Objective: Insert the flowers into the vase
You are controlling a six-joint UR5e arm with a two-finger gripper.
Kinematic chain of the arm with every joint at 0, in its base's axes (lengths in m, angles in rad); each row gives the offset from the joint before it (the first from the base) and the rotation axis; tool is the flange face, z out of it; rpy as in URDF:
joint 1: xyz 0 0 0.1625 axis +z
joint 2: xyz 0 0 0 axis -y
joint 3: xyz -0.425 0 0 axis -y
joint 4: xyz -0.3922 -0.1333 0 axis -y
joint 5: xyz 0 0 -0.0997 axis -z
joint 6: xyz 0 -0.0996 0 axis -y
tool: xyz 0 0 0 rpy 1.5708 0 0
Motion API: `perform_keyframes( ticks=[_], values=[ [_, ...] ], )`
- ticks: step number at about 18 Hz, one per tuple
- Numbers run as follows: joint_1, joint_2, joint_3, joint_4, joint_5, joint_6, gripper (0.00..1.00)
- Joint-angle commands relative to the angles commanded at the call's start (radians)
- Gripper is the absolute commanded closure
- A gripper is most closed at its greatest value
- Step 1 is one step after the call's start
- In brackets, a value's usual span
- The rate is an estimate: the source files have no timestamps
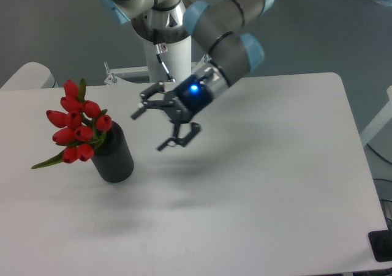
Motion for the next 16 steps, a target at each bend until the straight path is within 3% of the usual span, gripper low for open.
perform_keyframes(
  ticks=[6, 12, 16],
  values=[
    [0.025, -0.097, 0.19, 0.002, 0.256, -0.006, 0.0],
    [0.002, -0.152, 0.377, -0.009, 0.569, -0.063, 0.0],
    [-0.099, -0.224, 0.506, -0.028, 0.88, -0.072, 0.0]
  ],
)
